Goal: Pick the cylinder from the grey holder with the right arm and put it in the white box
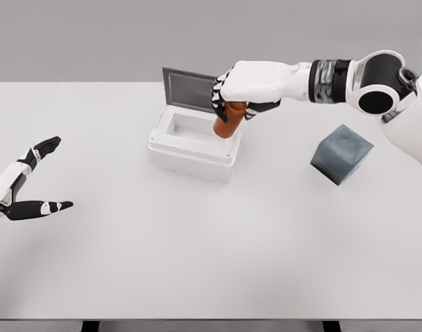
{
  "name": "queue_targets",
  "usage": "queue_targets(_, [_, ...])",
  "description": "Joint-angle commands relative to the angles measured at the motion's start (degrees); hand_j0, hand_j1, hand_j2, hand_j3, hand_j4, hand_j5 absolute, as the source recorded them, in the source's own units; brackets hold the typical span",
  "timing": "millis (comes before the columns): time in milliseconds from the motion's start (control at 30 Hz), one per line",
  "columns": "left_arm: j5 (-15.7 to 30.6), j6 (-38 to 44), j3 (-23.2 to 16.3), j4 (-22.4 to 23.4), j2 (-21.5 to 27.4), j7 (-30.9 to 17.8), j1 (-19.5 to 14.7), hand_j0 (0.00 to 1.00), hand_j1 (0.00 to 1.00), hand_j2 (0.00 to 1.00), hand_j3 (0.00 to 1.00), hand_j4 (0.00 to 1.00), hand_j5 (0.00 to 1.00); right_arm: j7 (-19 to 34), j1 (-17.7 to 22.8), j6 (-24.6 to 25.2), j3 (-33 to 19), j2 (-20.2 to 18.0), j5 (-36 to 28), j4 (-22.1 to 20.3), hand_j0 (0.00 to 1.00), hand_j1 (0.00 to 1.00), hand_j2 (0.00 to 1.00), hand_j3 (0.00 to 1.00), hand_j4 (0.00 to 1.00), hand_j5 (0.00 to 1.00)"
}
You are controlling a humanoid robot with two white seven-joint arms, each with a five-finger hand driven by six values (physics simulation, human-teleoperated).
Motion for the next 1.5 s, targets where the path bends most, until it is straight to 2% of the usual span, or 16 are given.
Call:
queue_targets(0, [0.35,0.04,0.0,-0.03,0.06,0.01,0.0,1.0,1.0,1.0,1.0,1.0,1.0,-0.05,0.0,0.14,-0.03,-0.04,-0.23,0.09,0.32,0.32,0.32,0.32,0.32,0.32])
queue_targets(67, [0.35,0.04,0.0,-0.03,0.06,0.01,0.0,1.0,1.0,1.0,1.0,1.0,1.0,-0.05,0.0,0.14,-0.03,-0.04,-0.23,0.0,0.34,0.34,0.34,0.34,0.34,0.34])
queue_targets(133, [0.35,0.04,0.0,-0.03,0.06,0.01,0.0,1.0,1.0,1.0,1.0,1.0,1.0,-0.05,0.0,-0.38,-0.11,-0.21,2.41,-1.14,1.0,1.0,1.0,1.0,1.0,1.0])
queue_targets(300, [0.35,0.04,0.0,-0.03,0.06,0.01,0.0,1.0,1.0,1.0,1.0,1.0,1.0,-0.05,0.0,-0.03,-1.87,-1.18,2.68,-4.66,1.0,1.0,1.0,1.0,1.0,1.0])
queue_targets(400, [0.35,0.04,0.0,-0.03,0.06,0.01,0.0,1.0,1.0,1.0,1.0,1.0,1.0,-0.05,1.58,-0.91,-13.64,-5.48,2.32,-5.8,1.0,1.0,1.0,1.0,1.0,1.0])
queue_targets(500, [0.27,0.04,0.0,-0.03,0.06,0.01,-0.09,1.0,1.0,1.0,1.0,1.0,1.0,-0.05,7.73,-5.32,-22.7,-11.19,1.45,-4.66,1.0,1.0,1.0,1.0,1.0,1.0])
queue_targets(600, [0.0,0.04,0.0,-0.38,0.59,-0.08,-0.17,1.0,1.0,1.0,1.0,1.0,1.0,-0.05,13.8,-5.32,-26.39,-14.98,-2.25,-3.52,1.0,1.0,1.0,1.0,1.0,1.0])
queue_targets(667, [-5.96,0.04,0.26,-0.2,0.76,-0.08,-1.75,1.0,1.0,1.0,1.0,1.0,1.0,-0.05,14.33,-5.32,-26.39,-14.98,-2.42,-3.52,1.0,1.0,1.0,1.0,1.0,1.0])
queue_targets(700, [-9.31,0.04,0.09,0.06,0.5,0.27,-6.12,1.0,1.0,1.0,1.0,1.0,1.0,-0.05,15.11,-5.32,-26.31,-14.98,-2.51,-3.43,1.0,1.0,1.0,1.0,1.0,1.0])
queue_targets(833, [-6.5,0.04,-2.45,1.11,1.03,0.1,-15.02,1.0,1.0,1.0,1.0,1.0,1.0,-0.05,17.31,-5.32,-26.13,-14.98,-2.51,-2.64,1.0,1.0,1.0,1.0,1.0,1.0])
queue_targets(1000, [1.67,0.04,-18.1,3.04,4.54,-2.71,-27.41,1.0,1.0,1.0,1.0,1.0,1.0,-0.05,19.77,-5.32,-26.13,-15.51,-2.51,-3.25,1.0,1.0,1.0,1.0,1.0,1.0])
queue_targets(1067, [3.07,4.18,-21.61,7.17,3.49,-7.01,-32.78,1.0,1.0,1.0,1.0,1.0,1.0,-0.05,21.71,-5.32,-26.39,-15.68,-2.42,-3.34,1.0,1.0,1.0,1.0,1.0,1.0])
queue_targets(1100, [7.55,7.78,-24.34,9.99,2.35,-10.96,-36.64,1.0,1.0,1.0,1.0,1.0,1.0,-0.05,21.71,-5.32,-26.57,-16.47,-2.51,-2.99,1.0,1.0,1.0,1.0,1.0,1.0])
queue_targets(1200, [9.58,14.64,-25.31,15.08,-0.99,-18.18,-41.22,1.0,1.0,1.0,1.0,1.0,1.0,-0.05,21.45,-5.32,-26.66,-16.65,-2.6,-3.43,1.0,1.0,1.0,1.0,1.0,1.0])
queue_targets(1333, [9.49,16.14,-29.35,22.55,-4.95,-20.99,-45.96,1.0,1.0,1.0,1.0,1.0,1.0,-0.05,21.45,-5.32,-26.66,-17.44,-3.3,-3.78,1.0,1.0,1.0,1.0,1.0,1.0])
queue_targets(1467, [9.58,16.23,-29.79,26.34,-7.67,-21.52,-49.57,1.0,1.0,1.0,1.0,1.0,1.0,-0.05,21.88,-5.32,-26.57,-17.35,-3.3,-4.75,1.0,1.0,1.0,1.0,1.0,1.0])
